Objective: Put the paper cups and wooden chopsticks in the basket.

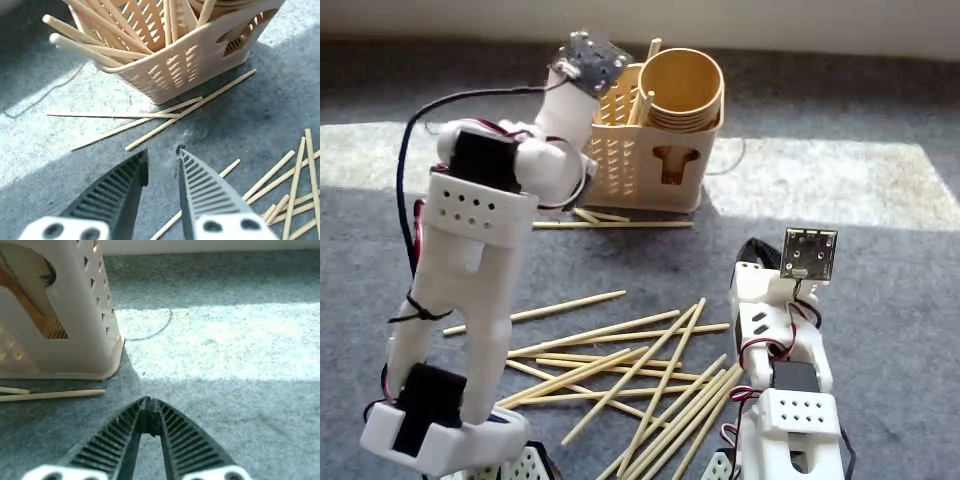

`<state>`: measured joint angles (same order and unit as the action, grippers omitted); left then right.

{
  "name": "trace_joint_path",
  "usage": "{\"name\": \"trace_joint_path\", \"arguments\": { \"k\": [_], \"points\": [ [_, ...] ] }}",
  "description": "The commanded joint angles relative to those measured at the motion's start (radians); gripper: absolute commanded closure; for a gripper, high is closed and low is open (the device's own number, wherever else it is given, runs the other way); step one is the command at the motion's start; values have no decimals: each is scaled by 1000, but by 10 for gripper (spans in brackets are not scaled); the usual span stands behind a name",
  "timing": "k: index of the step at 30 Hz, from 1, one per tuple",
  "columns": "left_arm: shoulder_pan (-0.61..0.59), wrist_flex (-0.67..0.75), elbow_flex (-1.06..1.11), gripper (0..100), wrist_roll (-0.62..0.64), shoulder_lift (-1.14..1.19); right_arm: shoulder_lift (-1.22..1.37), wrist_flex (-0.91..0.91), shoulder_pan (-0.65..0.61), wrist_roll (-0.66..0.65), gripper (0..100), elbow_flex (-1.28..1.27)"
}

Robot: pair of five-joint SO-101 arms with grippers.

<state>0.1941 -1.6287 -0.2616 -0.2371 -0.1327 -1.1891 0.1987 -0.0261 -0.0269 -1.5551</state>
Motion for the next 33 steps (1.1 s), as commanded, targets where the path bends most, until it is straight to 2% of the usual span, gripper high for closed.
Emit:
{"name": "trace_joint_path", "arguments": {
  "k": [1,5,20,33],
  "points": [
    [65,-3,74,896,-72,-35,-10,-31,13,-3,988,8],
    [96,40,202,896,-107,-35,-10,-31,22,-3,988,10],
    [131,407,725,891,-285,-25,-10,-31,28,-6,988,12],
    [127,621,908,848,-293,-22,-10,-31,24,-9,988,12]
  ]
}}
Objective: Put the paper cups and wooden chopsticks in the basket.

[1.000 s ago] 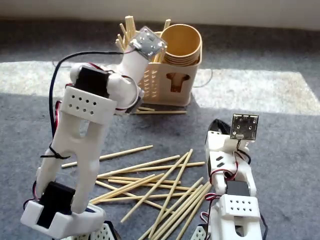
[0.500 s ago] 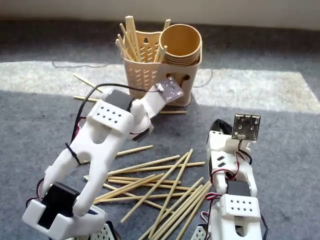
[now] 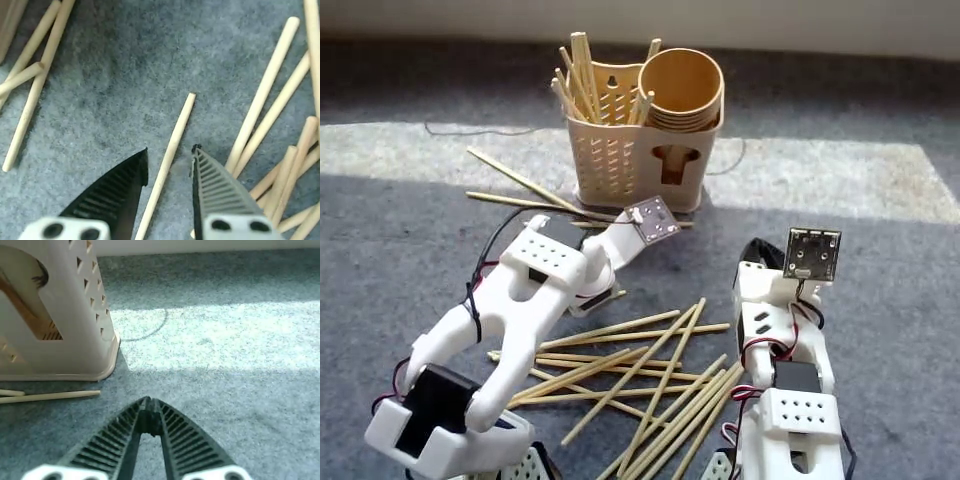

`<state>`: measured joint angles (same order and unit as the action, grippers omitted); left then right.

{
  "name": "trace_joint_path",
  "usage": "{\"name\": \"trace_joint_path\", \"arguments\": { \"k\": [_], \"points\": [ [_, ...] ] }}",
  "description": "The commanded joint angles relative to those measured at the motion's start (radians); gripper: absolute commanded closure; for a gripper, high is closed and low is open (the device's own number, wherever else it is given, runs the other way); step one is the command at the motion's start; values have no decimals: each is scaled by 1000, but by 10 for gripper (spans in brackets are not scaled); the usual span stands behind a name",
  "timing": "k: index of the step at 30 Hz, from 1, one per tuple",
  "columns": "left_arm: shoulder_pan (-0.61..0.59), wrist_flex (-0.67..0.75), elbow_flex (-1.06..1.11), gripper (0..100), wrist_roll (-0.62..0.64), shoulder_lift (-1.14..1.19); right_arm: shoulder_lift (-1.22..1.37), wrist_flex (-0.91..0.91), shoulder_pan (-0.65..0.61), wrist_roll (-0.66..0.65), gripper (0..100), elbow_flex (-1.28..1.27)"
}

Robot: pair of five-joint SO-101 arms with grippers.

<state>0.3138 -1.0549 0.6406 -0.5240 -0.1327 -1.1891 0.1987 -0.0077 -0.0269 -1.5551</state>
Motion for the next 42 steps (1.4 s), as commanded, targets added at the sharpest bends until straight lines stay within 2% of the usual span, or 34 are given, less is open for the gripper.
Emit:
{"name": "trace_joint_path", "arguments": {
  "k": [1,10,12,20,26,36,42],
  "points": [
    [7,58,10,848,-6,-22,-10,-31,5,-9,988,12],
    [-59,64,-142,854,-3,231,-10,-31,5,-9,988,12],
    [-54,58,-174,881,-3,274,-10,-31,5,-9,988,12],
    [-36,18,-193,985,-8,278,-10,-31,5,-9,988,12],
    [-28,-28,-200,994,-8,275,-10,-31,5,-9,988,12],
    [-28,-63,-120,994,3,5,-10,-31,5,-9,988,12],
    [-31,-66,-105,994,87,-159,-10,-31,5,-9,988,12]
  ]
}}
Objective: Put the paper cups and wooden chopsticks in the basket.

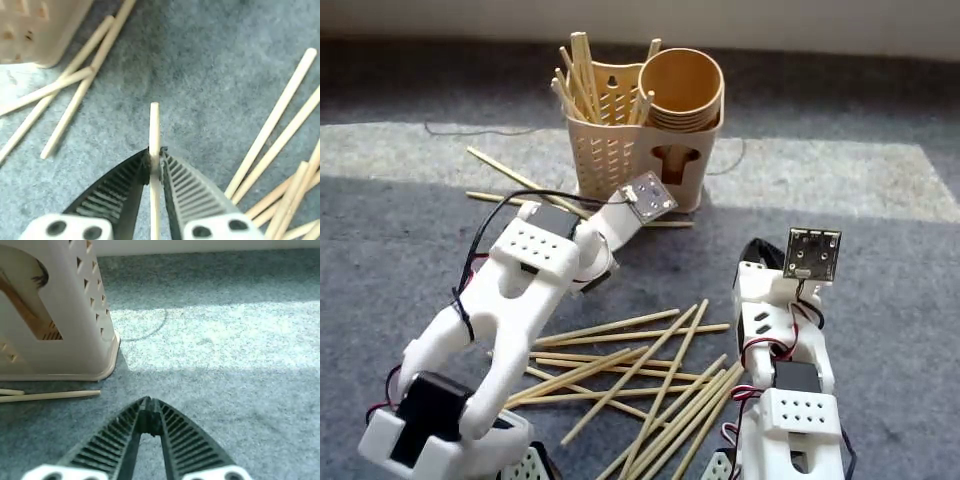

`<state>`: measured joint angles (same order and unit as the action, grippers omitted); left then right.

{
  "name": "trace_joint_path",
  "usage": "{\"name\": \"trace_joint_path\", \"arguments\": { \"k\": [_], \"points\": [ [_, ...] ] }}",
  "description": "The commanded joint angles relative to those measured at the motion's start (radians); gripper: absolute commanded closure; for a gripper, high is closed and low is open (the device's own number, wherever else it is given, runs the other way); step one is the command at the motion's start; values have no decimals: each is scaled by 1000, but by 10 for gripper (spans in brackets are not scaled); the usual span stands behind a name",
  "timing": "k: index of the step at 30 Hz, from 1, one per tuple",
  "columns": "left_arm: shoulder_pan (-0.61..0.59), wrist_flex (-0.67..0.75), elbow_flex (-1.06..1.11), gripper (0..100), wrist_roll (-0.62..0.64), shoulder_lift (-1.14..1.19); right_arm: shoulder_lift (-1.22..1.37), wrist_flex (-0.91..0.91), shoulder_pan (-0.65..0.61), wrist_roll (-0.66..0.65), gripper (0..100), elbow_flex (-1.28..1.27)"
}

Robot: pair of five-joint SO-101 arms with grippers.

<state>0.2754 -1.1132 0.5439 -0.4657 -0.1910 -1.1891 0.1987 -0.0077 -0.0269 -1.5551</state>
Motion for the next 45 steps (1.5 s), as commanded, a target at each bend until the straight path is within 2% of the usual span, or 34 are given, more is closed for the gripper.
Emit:
{"name": "trace_joint_path", "arguments": {
  "k": [1,5,13,20,23,30,38,45],
  "points": [
    [4,-8,-8,994,34,-122,-10,-31,4,-9,988,12],
    [1,-17,-16,994,37,-196,-10,-31,4,-9,988,10],
    [1,-130,-131,994,40,-384,-10,-31,4,-9,988,7],
    [7,-127,-240,994,43,-486,-10,-31,-7,-11,988,5],
    [2,-124,-311,994,115,-489,-10,-31,-7,-11,988,5],
    [4,-11,-400,994,207,-490,-10,-31,-7,-11,988,5],
    [8,138,-398,994,226,-493,-10,-31,-7,-11,988,5],
    [1,358,-400,994,394,-493,-10,-31,-7,-11,988,5]
  ]
}}
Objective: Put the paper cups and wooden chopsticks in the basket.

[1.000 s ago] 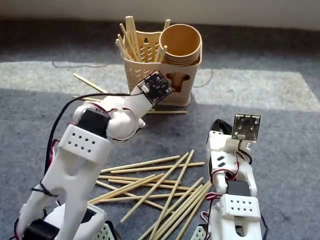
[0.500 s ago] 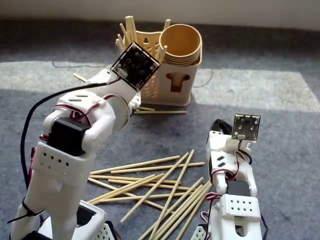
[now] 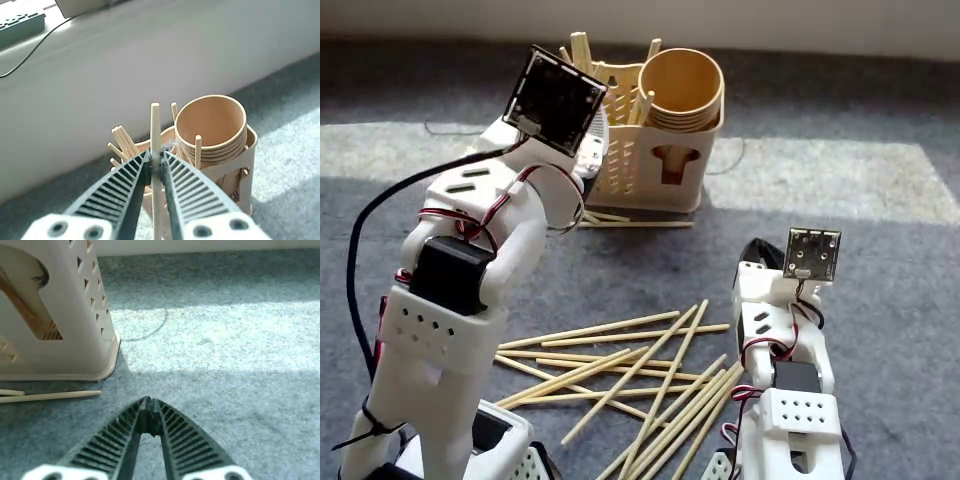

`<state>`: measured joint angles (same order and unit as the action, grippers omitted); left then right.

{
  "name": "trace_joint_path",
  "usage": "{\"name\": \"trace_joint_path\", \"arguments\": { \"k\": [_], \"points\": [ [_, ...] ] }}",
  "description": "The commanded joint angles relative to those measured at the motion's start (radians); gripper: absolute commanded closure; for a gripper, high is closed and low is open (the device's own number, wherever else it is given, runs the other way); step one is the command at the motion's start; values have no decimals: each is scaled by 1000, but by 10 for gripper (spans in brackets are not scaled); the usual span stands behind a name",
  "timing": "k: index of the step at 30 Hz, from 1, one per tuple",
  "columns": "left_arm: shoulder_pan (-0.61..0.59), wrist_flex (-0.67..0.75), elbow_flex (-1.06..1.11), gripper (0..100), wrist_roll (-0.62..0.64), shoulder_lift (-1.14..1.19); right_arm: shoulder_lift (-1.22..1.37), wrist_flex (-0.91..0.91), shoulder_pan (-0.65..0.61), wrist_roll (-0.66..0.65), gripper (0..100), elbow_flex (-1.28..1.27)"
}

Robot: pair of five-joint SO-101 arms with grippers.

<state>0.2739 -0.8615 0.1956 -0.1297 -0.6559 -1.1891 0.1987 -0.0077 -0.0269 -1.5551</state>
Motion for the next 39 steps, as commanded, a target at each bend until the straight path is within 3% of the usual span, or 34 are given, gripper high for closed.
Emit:
{"name": "trace_joint_path", "arguments": {
  "k": [1,7,11,27,34,39],
  "points": [
    [2,143,-51,994,77,-28,-10,-31,-7,-11,988,5],
    [1,331,-50,994,172,-25,-10,-31,-7,-11,988,5],
    [5,410,-44,994,167,-22,-10,-31,-7,-11,988,5],
    [1,563,-50,994,166,79,-10,-31,-7,-11,988,5],
    [-65,667,-51,994,166,182,-10,-31,-7,-11,988,5],
    [-93,669,-50,994,166,240,-10,-31,-7,-11,988,5]
  ]
}}
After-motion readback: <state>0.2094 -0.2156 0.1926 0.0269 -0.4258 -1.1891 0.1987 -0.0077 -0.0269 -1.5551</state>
